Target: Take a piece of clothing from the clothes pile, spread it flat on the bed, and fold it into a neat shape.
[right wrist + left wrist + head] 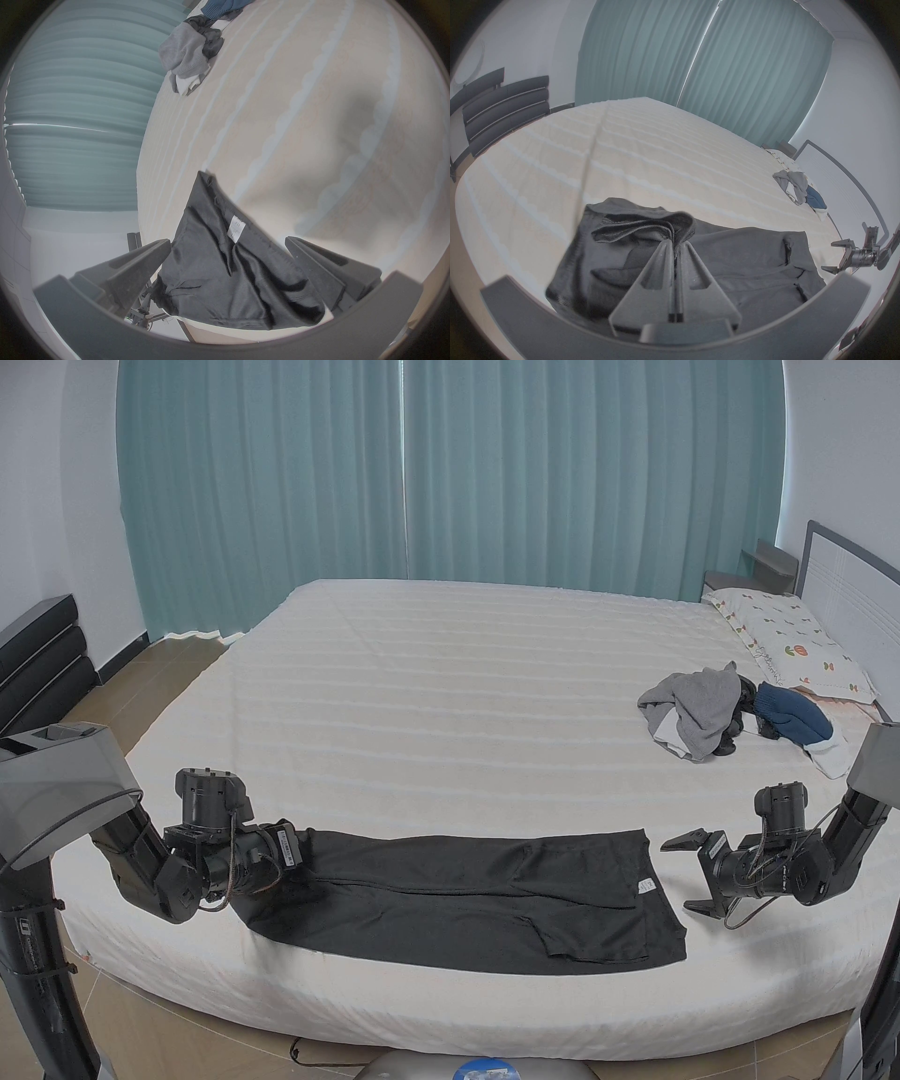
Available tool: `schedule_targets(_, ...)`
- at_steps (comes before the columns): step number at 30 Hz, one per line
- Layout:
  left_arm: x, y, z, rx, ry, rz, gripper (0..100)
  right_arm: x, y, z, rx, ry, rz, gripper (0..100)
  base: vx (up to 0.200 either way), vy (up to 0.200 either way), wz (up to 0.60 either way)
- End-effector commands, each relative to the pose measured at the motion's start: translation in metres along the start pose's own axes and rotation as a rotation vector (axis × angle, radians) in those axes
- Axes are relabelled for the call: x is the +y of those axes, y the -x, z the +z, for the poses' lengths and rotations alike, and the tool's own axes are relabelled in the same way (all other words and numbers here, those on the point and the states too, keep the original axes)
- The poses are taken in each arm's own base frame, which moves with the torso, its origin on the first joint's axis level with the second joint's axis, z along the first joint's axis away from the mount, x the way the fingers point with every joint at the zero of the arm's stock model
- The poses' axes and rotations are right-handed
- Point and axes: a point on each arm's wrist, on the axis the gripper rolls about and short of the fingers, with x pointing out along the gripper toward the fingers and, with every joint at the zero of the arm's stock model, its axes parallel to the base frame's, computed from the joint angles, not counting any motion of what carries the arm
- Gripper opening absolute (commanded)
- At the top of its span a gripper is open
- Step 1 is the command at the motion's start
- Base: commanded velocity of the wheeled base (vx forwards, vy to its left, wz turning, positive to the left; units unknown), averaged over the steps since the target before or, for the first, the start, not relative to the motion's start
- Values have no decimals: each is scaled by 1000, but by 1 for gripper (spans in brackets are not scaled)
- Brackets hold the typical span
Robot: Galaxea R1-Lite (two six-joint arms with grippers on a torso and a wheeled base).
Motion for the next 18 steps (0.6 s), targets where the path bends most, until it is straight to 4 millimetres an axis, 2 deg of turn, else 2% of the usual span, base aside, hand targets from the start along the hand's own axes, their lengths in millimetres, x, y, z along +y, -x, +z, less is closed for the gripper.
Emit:
schedule_targets(1, -17, 3, 8, -15, -21, -8, 0, 0, 0, 0, 0, 0, 0, 100, 0, -200, 0)
schedule_targets(10, -49, 10, 12, 34, -64, -33, 0, -1, 0, -1, -14, 9, 22, 100, 0, -200, 0)
schedule_targets(18, -85, 11, 2, 74, -126, -49, 0, -2, 0, -1, -16, 9, 25, 100, 0, -200, 0)
